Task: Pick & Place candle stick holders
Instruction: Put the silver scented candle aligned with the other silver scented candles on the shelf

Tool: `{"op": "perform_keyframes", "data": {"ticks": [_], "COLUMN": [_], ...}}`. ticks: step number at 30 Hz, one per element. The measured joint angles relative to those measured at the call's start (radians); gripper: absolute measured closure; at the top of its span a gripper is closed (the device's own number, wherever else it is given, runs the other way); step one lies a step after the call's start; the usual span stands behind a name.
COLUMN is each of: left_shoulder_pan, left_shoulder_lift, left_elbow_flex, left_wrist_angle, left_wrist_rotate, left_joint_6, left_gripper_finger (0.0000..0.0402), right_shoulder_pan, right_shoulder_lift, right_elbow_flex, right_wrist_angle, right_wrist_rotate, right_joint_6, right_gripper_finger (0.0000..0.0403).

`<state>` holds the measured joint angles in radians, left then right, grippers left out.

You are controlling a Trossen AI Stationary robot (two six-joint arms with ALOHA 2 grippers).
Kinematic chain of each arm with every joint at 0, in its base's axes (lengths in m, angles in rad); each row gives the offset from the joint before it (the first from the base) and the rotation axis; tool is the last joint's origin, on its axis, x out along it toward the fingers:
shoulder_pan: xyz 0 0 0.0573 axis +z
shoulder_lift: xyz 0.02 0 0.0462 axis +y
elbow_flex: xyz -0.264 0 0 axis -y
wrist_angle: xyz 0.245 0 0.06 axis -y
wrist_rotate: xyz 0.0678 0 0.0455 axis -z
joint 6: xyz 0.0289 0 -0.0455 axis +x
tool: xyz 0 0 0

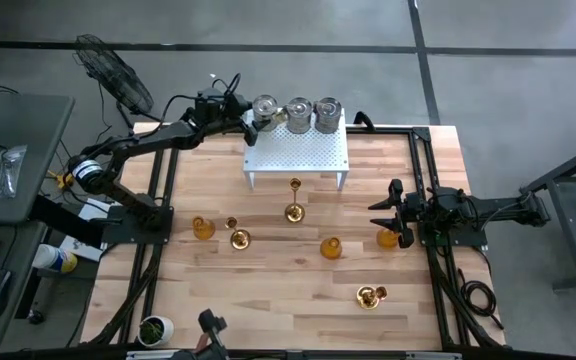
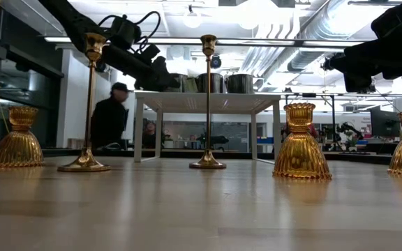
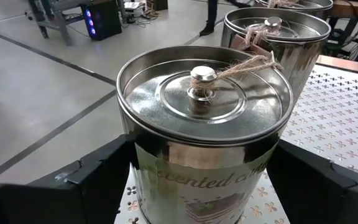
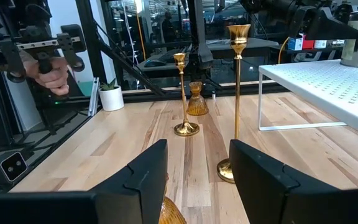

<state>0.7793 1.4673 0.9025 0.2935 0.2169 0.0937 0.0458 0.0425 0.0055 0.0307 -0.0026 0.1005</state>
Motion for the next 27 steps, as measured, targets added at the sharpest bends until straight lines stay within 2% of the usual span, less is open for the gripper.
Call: {"op": "perform_keyframes", "data": {"ticks": [9, 18, 27], "left_shoulder_pan": [0.0, 0.0, 0.0], "left_shoulder_lift": [0.002, 0.001, -0.058], "left_elbow_flex": [-0.004, 0.016, 0.054], "left_wrist_angle": [-0.014, -0.016, -0.125], "left_wrist_rotate": [-0.004, -0.002, 0.038], "left_joint_6": [0.006, 0.003, 0.014], "left_gripper_finger": [0.0007, 0.0007, 0.0006], "right_shoulder_pan": [0.0, 0.0, 0.0], "right_shoulder_lift": [0.0, 0.0, 0.0], "right_elbow_flex": [0.0, 0.0, 0.0], "right_wrist_angle": [0.0, 0.0, 0.0], "right_wrist_rotate": [0.0, 0.0, 0.0], "right_joint_6": [0.0, 0.0, 0.0], "right_gripper_finger": [0.0238, 0.0238, 0.0238]}}
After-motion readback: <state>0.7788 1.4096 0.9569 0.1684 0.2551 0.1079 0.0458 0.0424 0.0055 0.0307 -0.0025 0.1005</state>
